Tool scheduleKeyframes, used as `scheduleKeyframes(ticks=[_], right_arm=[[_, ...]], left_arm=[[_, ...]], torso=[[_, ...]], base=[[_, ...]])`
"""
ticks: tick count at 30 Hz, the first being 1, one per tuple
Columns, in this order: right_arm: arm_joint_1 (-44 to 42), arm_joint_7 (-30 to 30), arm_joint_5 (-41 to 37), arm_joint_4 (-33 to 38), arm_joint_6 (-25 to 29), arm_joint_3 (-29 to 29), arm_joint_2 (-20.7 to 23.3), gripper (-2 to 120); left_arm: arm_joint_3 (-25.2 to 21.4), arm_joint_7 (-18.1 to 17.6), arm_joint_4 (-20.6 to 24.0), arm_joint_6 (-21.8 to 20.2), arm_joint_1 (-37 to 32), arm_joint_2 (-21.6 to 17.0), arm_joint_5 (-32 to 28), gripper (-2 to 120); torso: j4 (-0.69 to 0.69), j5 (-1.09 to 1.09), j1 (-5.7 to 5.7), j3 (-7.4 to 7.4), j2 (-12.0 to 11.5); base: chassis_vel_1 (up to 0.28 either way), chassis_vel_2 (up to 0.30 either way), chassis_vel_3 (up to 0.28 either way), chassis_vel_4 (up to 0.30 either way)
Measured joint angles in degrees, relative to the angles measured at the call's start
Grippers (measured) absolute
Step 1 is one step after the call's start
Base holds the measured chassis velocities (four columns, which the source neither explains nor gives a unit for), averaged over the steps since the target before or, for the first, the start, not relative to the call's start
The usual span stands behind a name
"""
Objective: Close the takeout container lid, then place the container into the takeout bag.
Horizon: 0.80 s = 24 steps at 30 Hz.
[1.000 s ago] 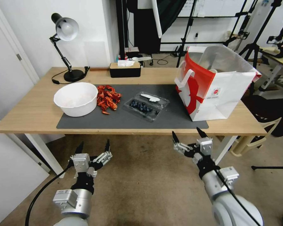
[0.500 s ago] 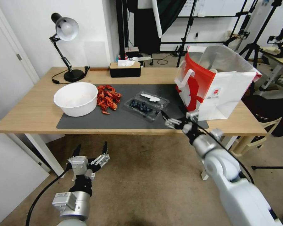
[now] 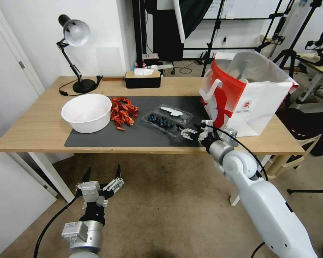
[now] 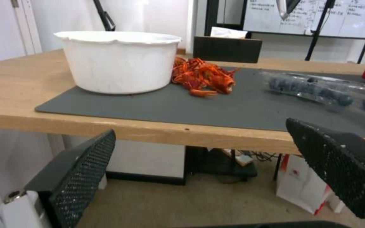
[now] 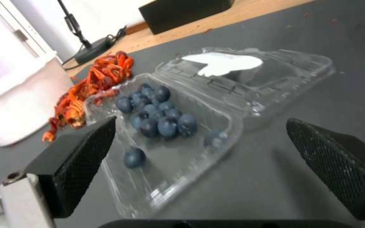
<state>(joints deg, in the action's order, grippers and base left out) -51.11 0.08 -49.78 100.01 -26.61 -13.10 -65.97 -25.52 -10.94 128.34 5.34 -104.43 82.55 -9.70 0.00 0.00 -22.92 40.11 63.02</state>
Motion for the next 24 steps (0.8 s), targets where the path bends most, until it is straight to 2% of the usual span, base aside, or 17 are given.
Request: scheduleKeyframes(ticks=[4,12,24], right_arm=[[3.01,1.3,-1.9,-2.05,-2.74,1.53,-0.31,100],[6.18,2.85,-5.51,-4.41,-4.85,2.83,-0.84,100],[6.64,4.44,-6.77,-5.01,-6.92,3.4,-1.76,100]], left_arm=[[-0.14,-0.05,-0.67,0.59,0.07,0.0,-0.08,100],[-0.37,-0.15,-1.11,1.0,0.13,-0.01,-0.21,100],[-0.57,-0.22,-1.55,1.64,0.1,0.09,-0.3,100]], torso=[[0.0,0.0,0.0,0.0,0.0],[0.0,0.0,0.0,0.0,0.0],[0.0,0.0,0.0,0.0,0.0]], base=[[0.0,0.0,0.0,0.0],[0.0,0.0,0.0,0.0],[0.0,0.0,0.0,0.0]])
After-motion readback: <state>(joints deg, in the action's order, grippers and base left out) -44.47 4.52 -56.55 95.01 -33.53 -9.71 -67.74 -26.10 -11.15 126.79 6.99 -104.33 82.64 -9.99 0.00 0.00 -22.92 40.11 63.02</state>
